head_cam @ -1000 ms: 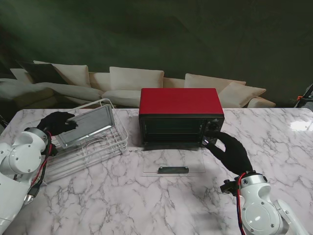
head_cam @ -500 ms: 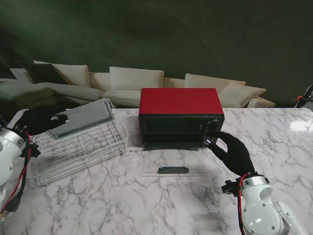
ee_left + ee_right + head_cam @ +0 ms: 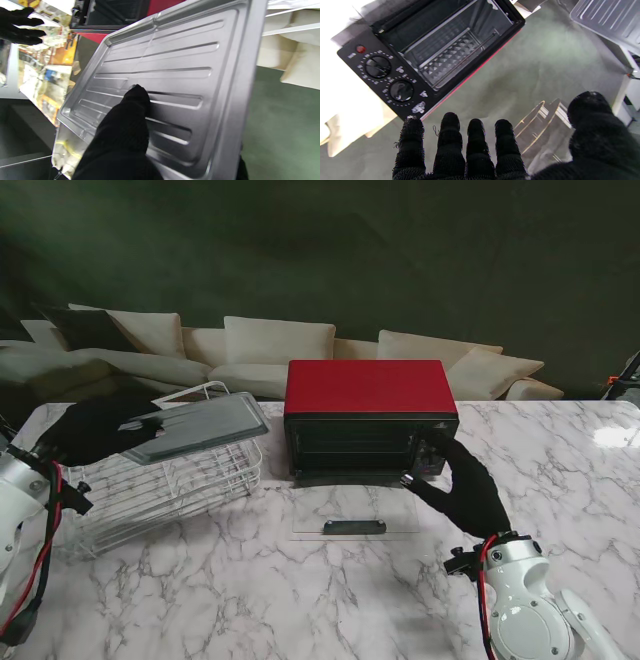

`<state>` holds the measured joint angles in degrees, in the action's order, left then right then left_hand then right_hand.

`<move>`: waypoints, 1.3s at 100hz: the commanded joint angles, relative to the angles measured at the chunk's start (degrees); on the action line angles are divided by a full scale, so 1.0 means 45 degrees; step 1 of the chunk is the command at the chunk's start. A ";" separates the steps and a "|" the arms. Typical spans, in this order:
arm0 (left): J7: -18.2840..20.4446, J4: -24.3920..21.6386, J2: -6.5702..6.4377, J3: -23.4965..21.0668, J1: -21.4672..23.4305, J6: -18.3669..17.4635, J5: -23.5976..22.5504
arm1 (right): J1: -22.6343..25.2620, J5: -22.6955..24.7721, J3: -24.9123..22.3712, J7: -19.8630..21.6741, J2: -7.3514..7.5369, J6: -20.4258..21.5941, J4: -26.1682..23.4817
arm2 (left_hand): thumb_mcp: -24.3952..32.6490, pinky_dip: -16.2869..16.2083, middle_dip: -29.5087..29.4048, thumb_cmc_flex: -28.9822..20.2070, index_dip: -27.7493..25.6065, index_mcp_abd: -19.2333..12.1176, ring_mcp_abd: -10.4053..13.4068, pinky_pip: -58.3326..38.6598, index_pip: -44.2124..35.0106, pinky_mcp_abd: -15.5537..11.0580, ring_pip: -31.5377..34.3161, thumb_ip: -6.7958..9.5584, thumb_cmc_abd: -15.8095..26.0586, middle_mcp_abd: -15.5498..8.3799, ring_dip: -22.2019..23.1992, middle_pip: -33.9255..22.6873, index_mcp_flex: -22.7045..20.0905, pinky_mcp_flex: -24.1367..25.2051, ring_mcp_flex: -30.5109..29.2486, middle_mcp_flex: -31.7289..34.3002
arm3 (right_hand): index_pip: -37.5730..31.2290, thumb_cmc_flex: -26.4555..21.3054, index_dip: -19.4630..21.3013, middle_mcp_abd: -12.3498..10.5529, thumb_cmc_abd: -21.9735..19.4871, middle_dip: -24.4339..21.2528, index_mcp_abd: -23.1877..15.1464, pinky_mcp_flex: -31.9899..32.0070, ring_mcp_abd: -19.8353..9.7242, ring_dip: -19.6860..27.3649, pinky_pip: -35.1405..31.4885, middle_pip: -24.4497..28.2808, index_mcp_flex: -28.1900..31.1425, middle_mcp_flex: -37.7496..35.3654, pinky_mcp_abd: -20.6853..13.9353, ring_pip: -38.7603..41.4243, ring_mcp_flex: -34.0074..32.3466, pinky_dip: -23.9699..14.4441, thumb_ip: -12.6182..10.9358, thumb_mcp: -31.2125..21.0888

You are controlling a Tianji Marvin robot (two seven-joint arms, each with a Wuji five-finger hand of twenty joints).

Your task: Slide the trays into the oven

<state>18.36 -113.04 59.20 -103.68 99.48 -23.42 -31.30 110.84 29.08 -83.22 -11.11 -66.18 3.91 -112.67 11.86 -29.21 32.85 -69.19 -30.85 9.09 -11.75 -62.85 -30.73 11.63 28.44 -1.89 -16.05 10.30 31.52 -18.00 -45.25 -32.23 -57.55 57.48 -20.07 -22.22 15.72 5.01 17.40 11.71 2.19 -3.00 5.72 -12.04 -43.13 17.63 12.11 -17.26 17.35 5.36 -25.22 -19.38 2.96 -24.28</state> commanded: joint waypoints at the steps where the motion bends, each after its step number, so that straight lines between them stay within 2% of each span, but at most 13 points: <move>1: 0.0299 -0.0399 -0.0007 0.0358 -0.0002 -0.0075 0.0175 | -0.0147 -0.0095 0.0076 -0.0127 -0.0006 0.0204 -0.0105 | 0.0877 0.0225 -0.0002 -0.1061 -0.0468 -0.0820 -0.0326 -0.0330 -0.0763 -0.0634 0.0393 0.0166 0.0707 0.0177 -0.0071 0.0120 -0.0848 -0.0040 -0.0104 0.0197 | 0.0060 0.0555 -0.0306 -0.0244 0.0791 -0.0067 0.0211 0.0145 -0.0359 0.0225 0.0236 -0.0087 -0.0619 0.0978 -0.0556 -0.0380 0.0468 -0.0148 0.0027 -0.0427; 14: 0.0411 -0.0560 -0.0016 0.1159 -0.0184 -0.0001 0.0529 | -0.0428 -0.0044 0.0164 -0.0190 0.0003 0.0626 -0.0017 | 0.0865 0.0234 -0.0017 -0.1060 -0.0510 -0.0817 -0.0288 -0.0304 -0.0740 -0.0636 0.0389 0.0174 0.0715 0.0171 -0.0062 0.0098 -0.0833 -0.0052 -0.0128 0.0205 | 0.0010 0.0777 -0.0458 -0.0289 0.1704 -0.0052 0.0424 -0.0012 -0.0393 0.0263 0.0189 0.0125 -0.1227 0.1566 -0.0834 -0.0372 0.0570 -0.0229 0.0199 -0.0842; 23: 0.0597 -0.0519 -0.0045 0.1858 -0.0524 0.0180 0.0778 | -0.0627 -0.0384 0.0233 0.0108 0.0035 0.0809 0.0002 | 0.0845 0.0233 -0.0027 -0.1060 -0.0537 -0.0832 -0.0275 -0.0304 -0.0731 -0.0618 0.0387 0.0176 0.0732 0.0169 -0.0053 0.0090 -0.0832 -0.0062 -0.0135 0.0194 | 0.0012 0.0888 -0.0514 -0.0189 0.2073 -0.0091 0.0583 -0.0073 -0.0409 0.0283 0.0142 0.0102 -0.1316 0.1597 -0.0958 -0.0363 0.0575 -0.0239 0.0257 -0.1003; 35: 0.0843 -0.0281 -0.0070 0.2886 -0.1221 0.0673 0.1089 | -0.1014 -0.0705 0.0446 0.0332 0.0050 0.0799 0.0152 | 0.0860 0.0235 -0.0027 -0.1060 -0.0591 -0.0833 -0.0289 -0.0294 -0.0736 -0.0622 0.0377 0.0187 0.0738 0.0170 -0.0043 0.0076 -0.0810 -0.0041 -0.0126 0.0178 | -0.0382 0.1381 -0.0570 0.0224 0.2614 -0.0742 0.1021 -0.0132 -0.0365 0.0407 -0.0100 -0.1147 -0.0796 0.1701 -0.1207 -0.0372 0.0867 -0.0193 0.0478 -0.1730; 42: 0.0987 -0.0145 -0.0084 0.3413 -0.1614 0.0952 0.1200 | -0.1259 -0.0840 0.0595 0.0497 0.0071 0.0747 0.0281 | 0.0849 0.0230 -0.0025 -0.1060 -0.0617 -0.0821 -0.0301 -0.0302 -0.0736 -0.0625 0.0385 0.0183 0.0742 0.0164 -0.0031 0.0064 -0.0797 -0.0040 -0.0130 0.0172 | -0.0472 0.1523 -0.0541 0.0388 0.2698 -0.0790 0.1195 -0.0136 -0.0375 0.0452 -0.0173 -0.1272 -0.0611 0.1695 -0.1362 -0.0410 0.0991 -0.0158 0.0519 -0.1814; 64: 0.1228 0.0006 -0.0105 0.4684 -0.2348 0.1393 0.1399 | -0.1873 -0.1337 0.1130 0.0957 0.0121 0.0696 0.0614 | 0.0828 0.0213 -0.0037 -0.1060 -0.0665 -0.0846 -0.0283 -0.0332 -0.0722 -0.0633 0.0404 0.0184 0.0757 0.0206 -0.0002 0.0043 -0.0785 -0.0047 -0.0133 0.0154 | -0.0419 0.1492 -0.0515 0.0402 0.2761 -0.0578 0.1223 -0.0050 -0.0456 0.0534 -0.0263 -0.0882 -0.0527 0.1572 -0.1560 -0.0385 0.1037 0.0000 0.0565 -0.1977; 83: 0.1162 0.0207 -0.0066 0.5501 -0.2852 0.1705 0.1472 | -0.2408 -0.1493 0.1656 0.1201 0.0150 0.0493 0.0868 | 0.0824 0.0211 -0.0056 -0.1061 -0.0685 -0.0827 -0.0283 -0.0340 -0.0708 -0.0634 0.0410 0.0194 0.0762 0.0223 0.0012 0.0024 -0.0774 -0.0047 -0.0131 0.0154 | -0.0456 0.1232 -0.0391 0.0366 0.2696 -0.0050 0.1198 -0.0170 -0.0495 0.0554 -0.0604 0.0243 -0.0305 0.1576 -0.1599 -0.0129 0.0807 0.0226 0.0507 -0.1891; 105: 0.1150 0.0448 -0.0050 0.5918 -0.3194 0.1962 0.1399 | -0.2658 -0.1631 0.2074 0.1260 0.0154 0.0665 0.1073 | 0.0820 0.0206 -0.0088 -0.1061 -0.0692 -0.0826 -0.0285 -0.0353 -0.0694 -0.0626 0.0407 0.0201 0.0759 0.0256 0.0015 0.0014 -0.0761 -0.0057 -0.0134 0.0156 | -0.0793 0.1193 -0.0036 0.0416 0.2775 0.0531 0.1314 -0.0660 -0.0458 0.0330 -0.1372 0.1718 0.0063 0.1481 -0.1692 0.0454 0.0188 0.0324 0.0541 -0.2168; 112: 0.1139 0.0576 -0.0043 0.5973 -0.3272 0.2010 0.1362 | -0.2674 -0.1732 0.2149 0.1330 0.0162 0.0674 0.1092 | 0.0816 0.0205 -0.0095 -0.1061 -0.0701 -0.0838 -0.0282 -0.0356 -0.0701 -0.0639 0.0418 0.0201 0.0773 0.0277 0.0020 0.0009 -0.0768 -0.0060 -0.0155 0.0158 | -0.0982 0.1082 0.0166 0.0492 0.2829 0.0684 0.1416 -0.1032 -0.0371 0.0130 -0.1958 0.2159 0.0284 0.1319 -0.1776 0.0861 -0.0159 0.0218 0.0557 -0.2184; 113: 0.1134 0.0590 -0.0041 0.5979 -0.3281 0.2022 0.1368 | -0.2676 -0.1749 0.2158 0.1348 0.0165 0.0675 0.1095 | 0.0815 0.0205 -0.0085 -0.1061 -0.0704 -0.0840 -0.0282 -0.0357 -0.0705 -0.0639 0.0419 0.0201 0.0773 0.0147 0.0021 -0.0004 -0.0773 -0.0059 -0.0155 0.0172 | -0.0997 0.1072 0.0182 0.0518 0.2836 0.0695 0.1425 -0.1088 -0.0368 0.0112 -0.2008 0.2191 0.0307 0.1290 -0.1791 0.0899 -0.0206 0.0209 0.0558 -0.2184; 130: 0.1011 0.0718 0.0003 0.6056 -0.3367 0.2188 0.1509 | -0.2776 -0.2155 0.2398 0.1760 0.0218 0.0653 0.1183 | 0.0828 0.0199 -0.0096 -0.1059 -0.0707 -0.0824 -0.0305 -0.0365 -0.0698 -0.0610 0.0427 0.0199 0.0751 0.0293 0.0028 -0.0009 -0.0769 -0.0043 -0.0143 0.0154 | -0.1431 0.0604 0.0766 0.0784 0.2992 0.1095 0.1707 -0.2090 -0.0171 -0.0526 -0.3267 0.3210 0.0843 0.0702 -0.1924 0.2122 -0.1124 0.0019 0.0566 -0.2297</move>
<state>22.65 -110.10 58.94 -76.71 84.59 -14.00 -24.92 98.48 19.78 -73.08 -3.74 -65.25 6.92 -107.88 11.86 -29.19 32.78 -69.19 -32.06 9.09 -11.75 -62.85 -30.74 11.64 28.44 -1.89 -16.05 10.38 31.51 -18.00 -45.27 -32.13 -57.55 57.48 -25.43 -18.19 17.51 8.19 28.22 15.89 8.79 -11.07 5.43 -12.91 -55.56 29.97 13.94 -13.51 11.47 12.59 -28.28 -18.37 4.22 -32.91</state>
